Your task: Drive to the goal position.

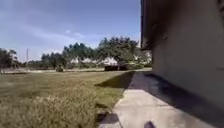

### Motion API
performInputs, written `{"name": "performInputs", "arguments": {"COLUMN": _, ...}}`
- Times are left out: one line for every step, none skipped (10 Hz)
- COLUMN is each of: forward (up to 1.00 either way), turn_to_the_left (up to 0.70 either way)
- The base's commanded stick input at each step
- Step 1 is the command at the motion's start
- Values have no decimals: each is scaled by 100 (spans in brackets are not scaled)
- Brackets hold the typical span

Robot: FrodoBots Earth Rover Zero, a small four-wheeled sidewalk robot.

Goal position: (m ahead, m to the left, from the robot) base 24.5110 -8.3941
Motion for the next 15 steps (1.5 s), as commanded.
{"name": "performInputs", "arguments": {"forward": 100, "turn_to_the_left": -40}}
{"name": "performInputs", "arguments": {"forward": 100, "turn_to_the_left": -40}}
{"name": "performInputs", "arguments": {"forward": 100, "turn_to_the_left": -40}}
{"name": "performInputs", "arguments": {"forward": 100, "turn_to_the_left": -37}}
{"name": "performInputs", "arguments": {"forward": 100, "turn_to_the_left": -5}}
{"name": "performInputs", "arguments": {"forward": 100, "turn_to_the_left": 0}}
{"name": "performInputs", "arguments": {"forward": 100, "turn_to_the_left": 0}}
{"name": "performInputs", "arguments": {"forward": 100, "turn_to_the_left": 0}}
{"name": "performInputs", "arguments": {"forward": 100, "turn_to_the_left": 0}}
{"name": "performInputs", "arguments": {"forward": 100, "turn_to_the_left": 0}}
{"name": "performInputs", "arguments": {"forward": 100, "turn_to_the_left": 0}}
{"name": "performInputs", "arguments": {"forward": 100, "turn_to_the_left": 0}}
{"name": "performInputs", "arguments": {"forward": 99, "turn_to_the_left": 0}}
{"name": "performInputs", "arguments": {"forward": 99, "turn_to_the_left": 0}}
{"name": "performInputs", "arguments": {"forward": 99, "turn_to_the_left": 0}}
